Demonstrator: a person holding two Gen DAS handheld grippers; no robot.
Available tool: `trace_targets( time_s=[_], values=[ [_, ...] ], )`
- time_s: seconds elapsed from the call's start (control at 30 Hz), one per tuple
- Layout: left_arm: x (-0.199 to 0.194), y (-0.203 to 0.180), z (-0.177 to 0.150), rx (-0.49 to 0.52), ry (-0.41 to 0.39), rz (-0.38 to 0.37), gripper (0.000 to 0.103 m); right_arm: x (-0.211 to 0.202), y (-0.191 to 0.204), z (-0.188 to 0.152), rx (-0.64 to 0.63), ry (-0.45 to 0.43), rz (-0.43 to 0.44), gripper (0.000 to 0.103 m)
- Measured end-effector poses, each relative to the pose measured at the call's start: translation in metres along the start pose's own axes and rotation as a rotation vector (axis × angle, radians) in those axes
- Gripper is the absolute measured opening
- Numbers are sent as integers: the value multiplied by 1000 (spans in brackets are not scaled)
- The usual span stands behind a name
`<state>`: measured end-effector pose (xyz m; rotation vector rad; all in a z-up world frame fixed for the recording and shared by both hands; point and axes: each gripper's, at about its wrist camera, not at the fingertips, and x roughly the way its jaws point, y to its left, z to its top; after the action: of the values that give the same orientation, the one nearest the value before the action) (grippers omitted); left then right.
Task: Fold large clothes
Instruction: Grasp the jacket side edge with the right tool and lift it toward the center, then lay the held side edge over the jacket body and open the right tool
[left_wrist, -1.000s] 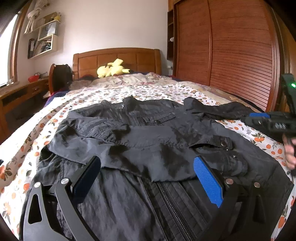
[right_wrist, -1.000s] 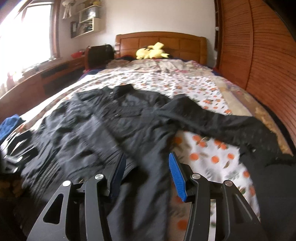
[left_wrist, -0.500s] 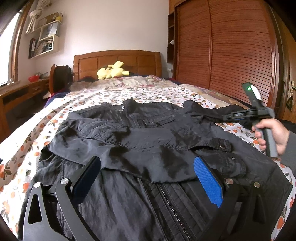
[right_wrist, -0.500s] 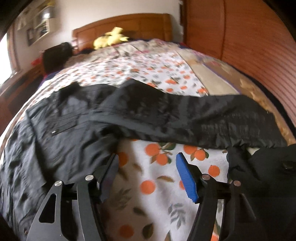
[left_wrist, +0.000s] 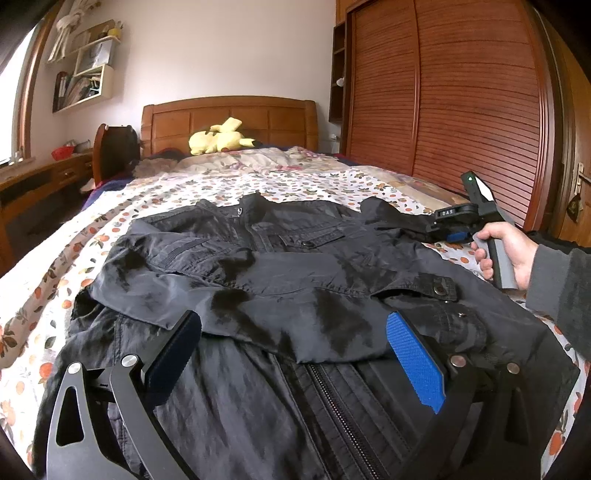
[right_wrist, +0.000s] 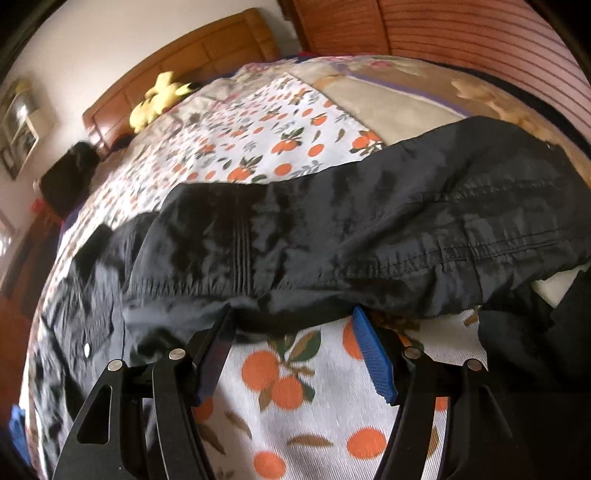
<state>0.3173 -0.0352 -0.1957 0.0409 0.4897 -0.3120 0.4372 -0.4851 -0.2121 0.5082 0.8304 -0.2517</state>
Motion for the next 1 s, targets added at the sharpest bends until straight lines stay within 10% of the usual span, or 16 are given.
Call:
trace_targets(
  time_s=[0.1,0.23,0.53,0.77,1.0],
  values=[
    [-1,0,0,0,-1,-1,101,4,-5,7,50,-2,-2,51],
    [-1,-1,0,2,0,-1,101,6,-4,17,43,-10,-15,9],
    [-1,-1,2,-2,1,0,101,-72,95,10,-329,-219,4,6],
    [0,0,2,-6,1,0,101,-102,179,-55,-574,-121,187,7],
    [0,0,2,-6,2,0,101,-93,194,-97,-673,0,165,26]
  ],
)
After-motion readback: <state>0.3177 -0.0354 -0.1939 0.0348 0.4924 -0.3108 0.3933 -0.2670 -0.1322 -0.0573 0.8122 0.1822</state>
